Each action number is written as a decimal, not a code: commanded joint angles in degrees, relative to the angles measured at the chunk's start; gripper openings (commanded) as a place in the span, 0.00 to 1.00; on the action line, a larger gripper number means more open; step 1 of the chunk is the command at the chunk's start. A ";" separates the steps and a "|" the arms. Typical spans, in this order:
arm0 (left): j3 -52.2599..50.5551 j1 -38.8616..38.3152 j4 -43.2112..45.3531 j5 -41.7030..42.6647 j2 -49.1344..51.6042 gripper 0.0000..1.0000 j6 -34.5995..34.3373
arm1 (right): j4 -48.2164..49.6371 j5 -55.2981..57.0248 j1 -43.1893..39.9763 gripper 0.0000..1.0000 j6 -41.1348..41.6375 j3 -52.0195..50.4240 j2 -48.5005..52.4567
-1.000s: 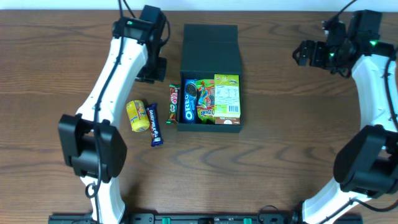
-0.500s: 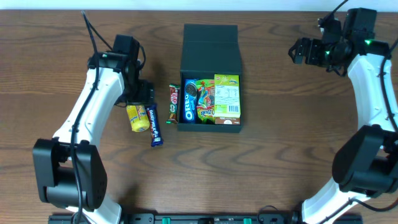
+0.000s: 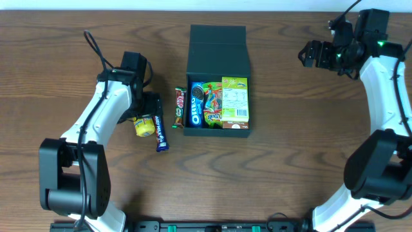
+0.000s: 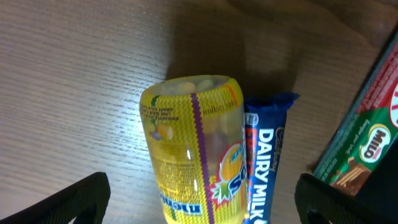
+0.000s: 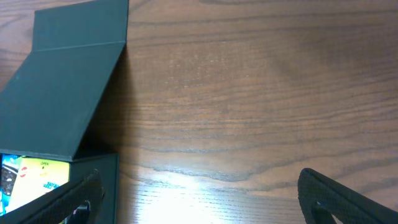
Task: Pack container
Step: 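Grasp the yellow Mentos tube with the left gripper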
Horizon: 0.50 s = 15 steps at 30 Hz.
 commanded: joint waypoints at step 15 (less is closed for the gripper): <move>-6.45 0.09 3.85 0.17 1.27 0.73 -2.99 | -0.83 -0.63 0.52 0.99 0.55 -0.07 0.46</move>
